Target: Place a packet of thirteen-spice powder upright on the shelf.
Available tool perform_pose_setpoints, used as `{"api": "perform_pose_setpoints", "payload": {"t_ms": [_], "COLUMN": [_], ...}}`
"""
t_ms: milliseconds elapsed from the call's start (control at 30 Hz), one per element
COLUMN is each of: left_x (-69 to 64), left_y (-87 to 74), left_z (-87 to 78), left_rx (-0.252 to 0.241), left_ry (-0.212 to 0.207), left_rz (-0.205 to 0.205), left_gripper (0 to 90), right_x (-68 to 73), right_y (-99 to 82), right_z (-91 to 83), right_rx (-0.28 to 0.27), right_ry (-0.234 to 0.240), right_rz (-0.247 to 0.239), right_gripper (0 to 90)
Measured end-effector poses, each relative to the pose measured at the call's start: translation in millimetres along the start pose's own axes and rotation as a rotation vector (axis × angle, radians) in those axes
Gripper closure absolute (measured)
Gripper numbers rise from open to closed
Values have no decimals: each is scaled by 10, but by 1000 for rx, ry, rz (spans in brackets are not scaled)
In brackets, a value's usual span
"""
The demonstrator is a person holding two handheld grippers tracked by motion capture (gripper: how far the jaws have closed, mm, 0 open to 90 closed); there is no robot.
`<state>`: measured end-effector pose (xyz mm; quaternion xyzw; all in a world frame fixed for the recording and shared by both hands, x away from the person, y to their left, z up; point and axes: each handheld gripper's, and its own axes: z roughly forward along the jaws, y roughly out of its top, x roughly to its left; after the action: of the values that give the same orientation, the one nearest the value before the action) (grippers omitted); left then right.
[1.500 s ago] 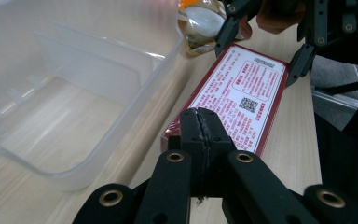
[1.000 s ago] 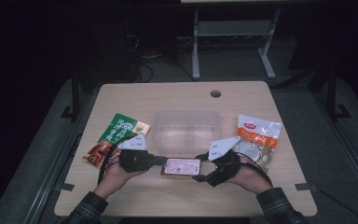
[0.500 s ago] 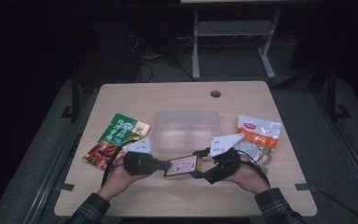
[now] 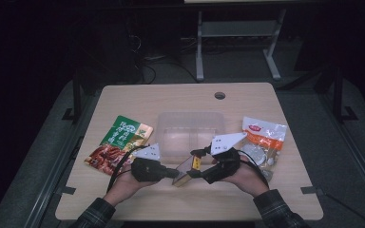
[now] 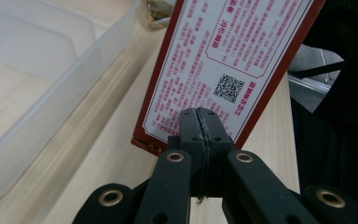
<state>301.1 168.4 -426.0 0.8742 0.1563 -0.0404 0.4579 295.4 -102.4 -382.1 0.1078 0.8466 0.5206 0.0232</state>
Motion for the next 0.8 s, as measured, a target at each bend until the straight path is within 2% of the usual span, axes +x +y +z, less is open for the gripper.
{"api": "perform_pose_setpoints", "payload": {"t_ms": [200,300,667,733,767,800], "left_x": [-1,-6,-55,-53,-49,-54], "left_y": [7,12,12,7,7,3], "left_z": [38,64,182,167,156,149], "left_rx": [-7,-4,15,5,10,7], "left_ry": [-26,-31,-45,-37,-38,-38], "left_rz": [-16,-11,-19,-16,-14,-18], "left_gripper": [894,894,882,821,757,757], "right_x": [-13,-10,-16,-16,-17,-17], "right_y": [29,44,45,39,41,41], "right_z": [16,25,108,101,85,85], "right_rx": [-32,-44,-34,-34,-39,-39], "right_ry": [3,7,25,31,31,31], "right_rz": [17,19,22,24,22,22], "right_gripper": [318,318,319,319,319,319]}}
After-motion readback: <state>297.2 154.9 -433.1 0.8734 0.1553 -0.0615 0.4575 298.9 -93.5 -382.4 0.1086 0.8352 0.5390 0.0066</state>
